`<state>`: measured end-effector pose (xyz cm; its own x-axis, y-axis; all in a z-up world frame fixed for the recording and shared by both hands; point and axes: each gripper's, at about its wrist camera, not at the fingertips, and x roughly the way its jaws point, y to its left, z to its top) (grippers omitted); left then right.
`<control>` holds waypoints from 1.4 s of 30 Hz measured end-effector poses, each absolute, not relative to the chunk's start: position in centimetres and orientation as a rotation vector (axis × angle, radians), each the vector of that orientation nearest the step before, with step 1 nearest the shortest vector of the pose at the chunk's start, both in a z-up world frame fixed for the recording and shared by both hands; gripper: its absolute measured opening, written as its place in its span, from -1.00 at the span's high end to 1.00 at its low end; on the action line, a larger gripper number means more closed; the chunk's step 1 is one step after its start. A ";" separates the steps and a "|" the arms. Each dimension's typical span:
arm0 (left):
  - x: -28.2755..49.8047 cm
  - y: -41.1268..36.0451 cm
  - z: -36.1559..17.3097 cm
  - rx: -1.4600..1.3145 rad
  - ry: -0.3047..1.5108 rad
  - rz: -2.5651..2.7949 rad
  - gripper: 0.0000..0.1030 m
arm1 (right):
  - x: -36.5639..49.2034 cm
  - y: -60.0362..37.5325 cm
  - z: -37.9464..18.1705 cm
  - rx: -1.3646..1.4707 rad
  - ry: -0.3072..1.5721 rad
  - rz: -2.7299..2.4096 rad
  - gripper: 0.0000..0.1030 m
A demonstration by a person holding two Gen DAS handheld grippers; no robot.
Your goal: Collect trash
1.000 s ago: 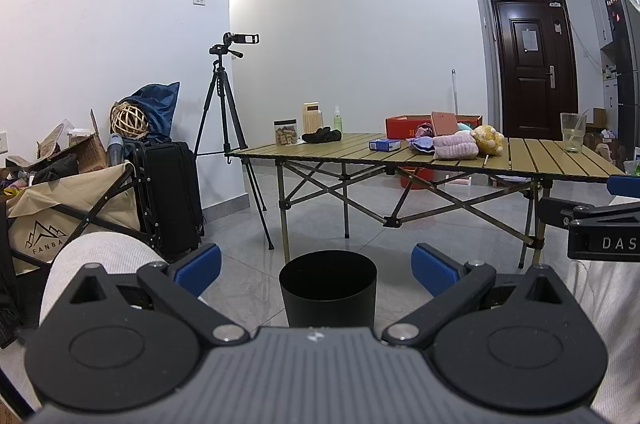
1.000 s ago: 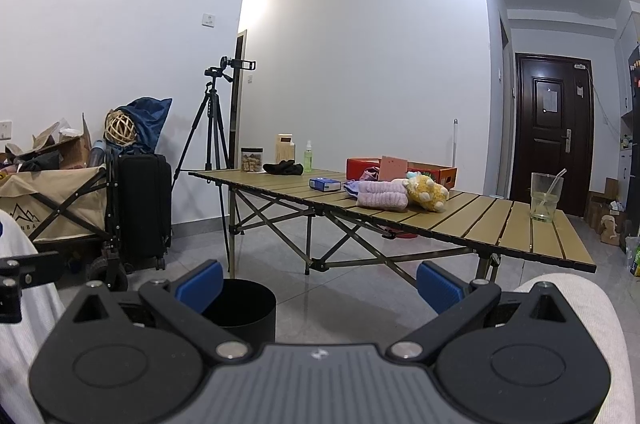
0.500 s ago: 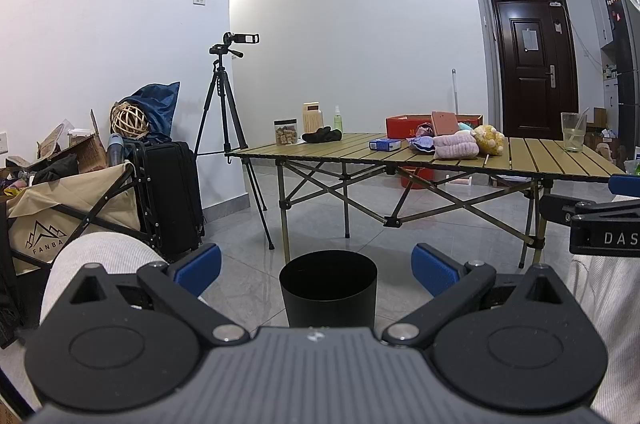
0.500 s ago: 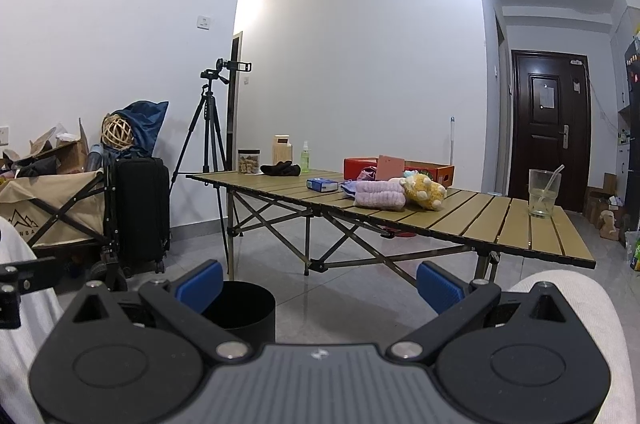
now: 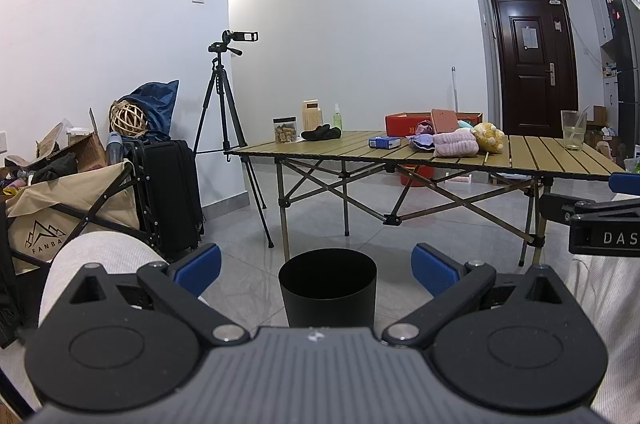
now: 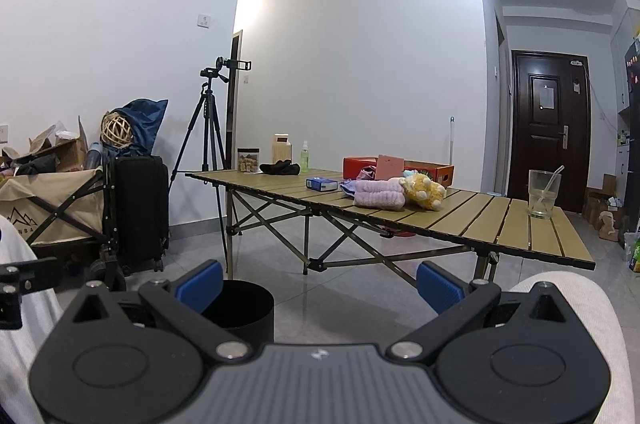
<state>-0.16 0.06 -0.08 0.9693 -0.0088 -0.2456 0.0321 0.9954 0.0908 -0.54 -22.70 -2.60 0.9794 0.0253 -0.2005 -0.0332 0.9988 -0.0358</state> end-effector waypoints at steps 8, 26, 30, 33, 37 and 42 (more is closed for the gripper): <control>1.0 0.3 -0.5 0.082 0.285 -0.029 -1.00 | 0.2 -23.1 -2.5 -0.027 0.208 0.015 -1.00; 11.5 -1.2 2.8 0.076 0.283 -0.065 -1.00 | 9.9 -27.0 2.0 -0.009 0.219 -0.050 -1.00; 17.4 -2.5 4.7 0.056 0.290 -0.137 -1.00 | 15.9 -29.8 3.7 0.061 0.253 -0.048 -1.00; 23.3 -4.4 5.8 0.030 0.318 -0.242 -1.00 | 21.8 -32.1 4.6 0.140 0.297 -0.023 -1.00; 32.3 -8.0 6.5 0.030 0.366 -0.333 -0.98 | 30.6 -34.8 4.7 0.191 0.375 0.003 -0.95; 43.3 -13.4 5.7 0.012 0.417 -0.526 -0.76 | 41.7 -38.6 2.4 0.281 0.490 0.016 -0.57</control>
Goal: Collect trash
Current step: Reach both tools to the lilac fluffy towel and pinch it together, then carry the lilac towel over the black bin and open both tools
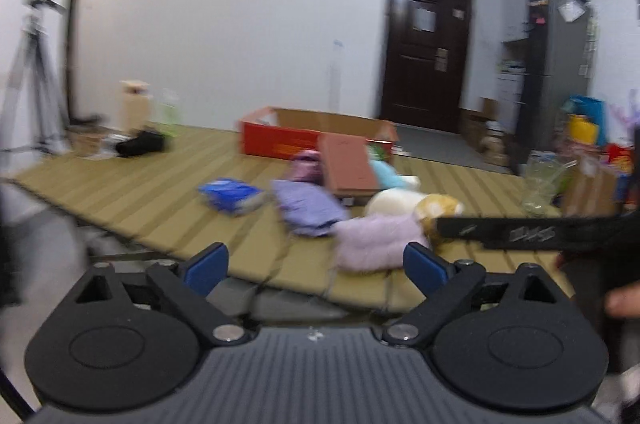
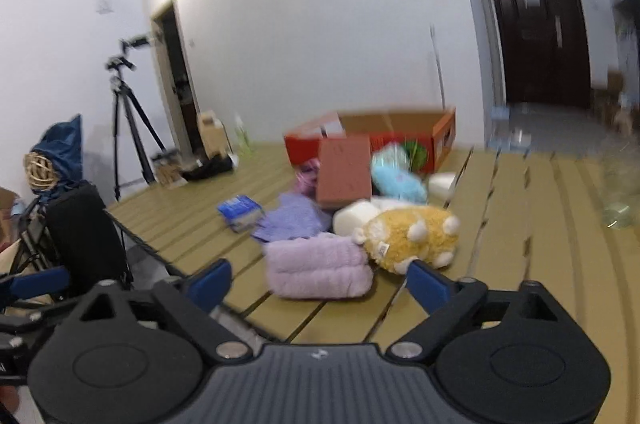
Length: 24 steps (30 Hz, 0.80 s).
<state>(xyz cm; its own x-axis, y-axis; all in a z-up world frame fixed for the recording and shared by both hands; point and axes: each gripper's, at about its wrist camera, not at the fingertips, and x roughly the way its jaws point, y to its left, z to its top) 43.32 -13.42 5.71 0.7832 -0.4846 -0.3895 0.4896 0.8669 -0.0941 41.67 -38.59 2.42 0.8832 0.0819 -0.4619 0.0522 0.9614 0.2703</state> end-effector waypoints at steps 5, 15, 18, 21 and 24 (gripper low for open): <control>51.2 -18.2 1.8 0.027 0.516 -0.594 -0.39 | 47.2 -42.1 -1.6 0.473 0.538 0.021 -0.28; 57.2 -19.0 -2.5 -0.266 0.680 -0.731 0.33 | 51.6 -43.9 -5.3 0.675 0.593 0.107 0.32; 56.9 -19.1 -2.3 -0.265 0.688 -0.717 0.51 | 50.6 -44.0 -5.4 0.682 0.592 0.110 0.41; 55.3 -18.6 -1.2 -0.241 0.679 -0.714 0.57 | 49.1 -44.1 -5.4 0.694 0.585 0.146 0.46; 53.6 -17.3 0.1 -0.227 0.668 -0.689 0.58 | 48.2 -43.2 -5.1 0.720 0.588 0.189 0.48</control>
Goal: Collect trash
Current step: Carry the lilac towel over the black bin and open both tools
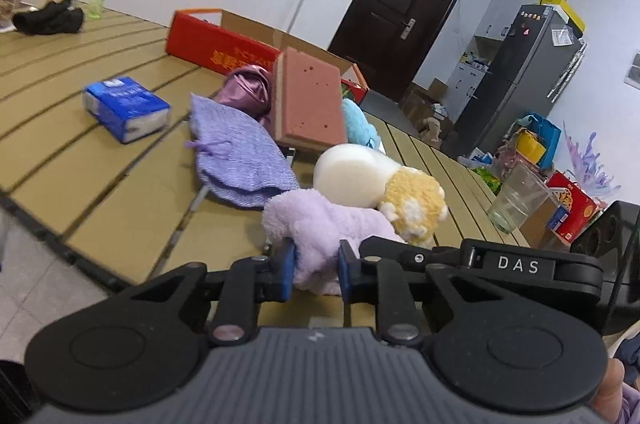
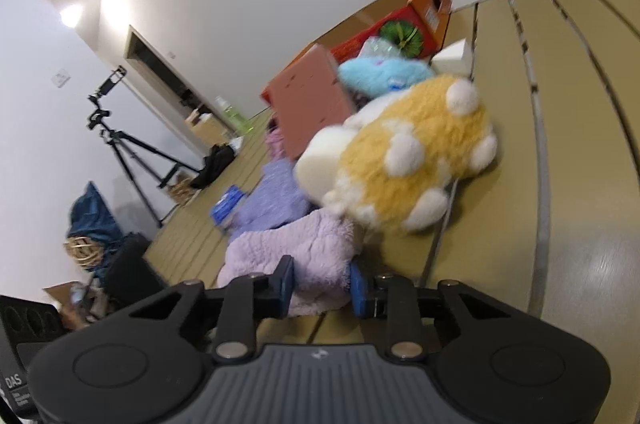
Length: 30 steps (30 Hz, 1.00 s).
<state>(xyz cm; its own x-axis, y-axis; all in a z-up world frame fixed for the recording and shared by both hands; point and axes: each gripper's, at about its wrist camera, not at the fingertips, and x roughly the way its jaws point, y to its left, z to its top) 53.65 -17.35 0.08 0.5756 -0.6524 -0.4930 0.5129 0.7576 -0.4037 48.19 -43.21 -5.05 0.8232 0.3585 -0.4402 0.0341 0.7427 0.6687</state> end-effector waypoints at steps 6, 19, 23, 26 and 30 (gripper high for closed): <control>50.5 -10.8 1.8 -0.193 0.638 -0.599 0.58 | 48.5 -36.6 -3.2 0.640 0.611 0.324 0.48; 49.9 5.4 -7.0 -0.287 0.919 -0.305 0.58 | 54.0 -16.8 -9.4 0.389 1.004 0.491 0.47; 50.7 7.9 -10.8 -0.312 1.034 -0.194 0.29 | 55.5 -12.3 -13.3 0.317 1.152 0.510 0.38; 51.8 8.8 -13.4 -0.228 1.119 -0.134 -0.04 | 56.4 -10.0 -16.7 0.229 1.246 0.454 0.04; 52.5 10.6 -15.2 -0.230 1.189 -0.080 -0.12 | 56.6 -9.5 -18.7 0.195 1.326 0.401 -0.02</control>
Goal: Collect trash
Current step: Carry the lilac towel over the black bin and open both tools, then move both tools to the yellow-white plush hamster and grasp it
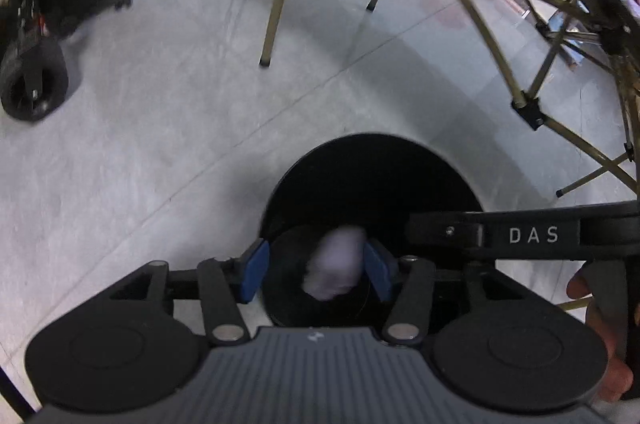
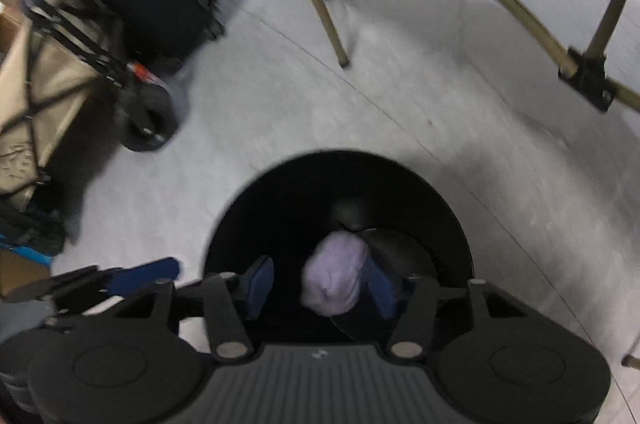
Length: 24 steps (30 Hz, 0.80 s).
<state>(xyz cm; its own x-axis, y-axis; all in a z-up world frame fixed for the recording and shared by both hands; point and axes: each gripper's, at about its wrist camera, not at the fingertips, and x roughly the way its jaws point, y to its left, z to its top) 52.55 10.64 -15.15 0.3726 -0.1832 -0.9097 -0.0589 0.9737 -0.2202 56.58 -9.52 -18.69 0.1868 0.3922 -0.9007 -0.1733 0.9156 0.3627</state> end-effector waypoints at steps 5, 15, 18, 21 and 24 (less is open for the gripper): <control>52.1 11.6 -15.1 -0.179 1.190 -0.063 -0.30 | 56.1 -10.2 -18.3 0.154 1.325 0.372 -0.15; 51.3 7.6 -6.9 -0.119 0.937 -0.175 -0.51 | 52.9 -15.2 -10.4 0.136 1.074 0.367 -0.17; 50.5 5.4 -3.0 -0.112 0.795 -0.212 -0.56 | 51.3 -18.0 -6.2 0.174 0.937 0.373 -0.17; 49.6 2.3 0.1 -0.103 0.669 -0.239 -0.62 | 48.7 -21.9 -1.5 0.216 0.784 0.348 -0.17; 49.0 -1.7 2.8 -0.089 0.590 -0.283 -0.63 | 46.1 -25.9 2.4 0.227 0.620 0.278 -0.28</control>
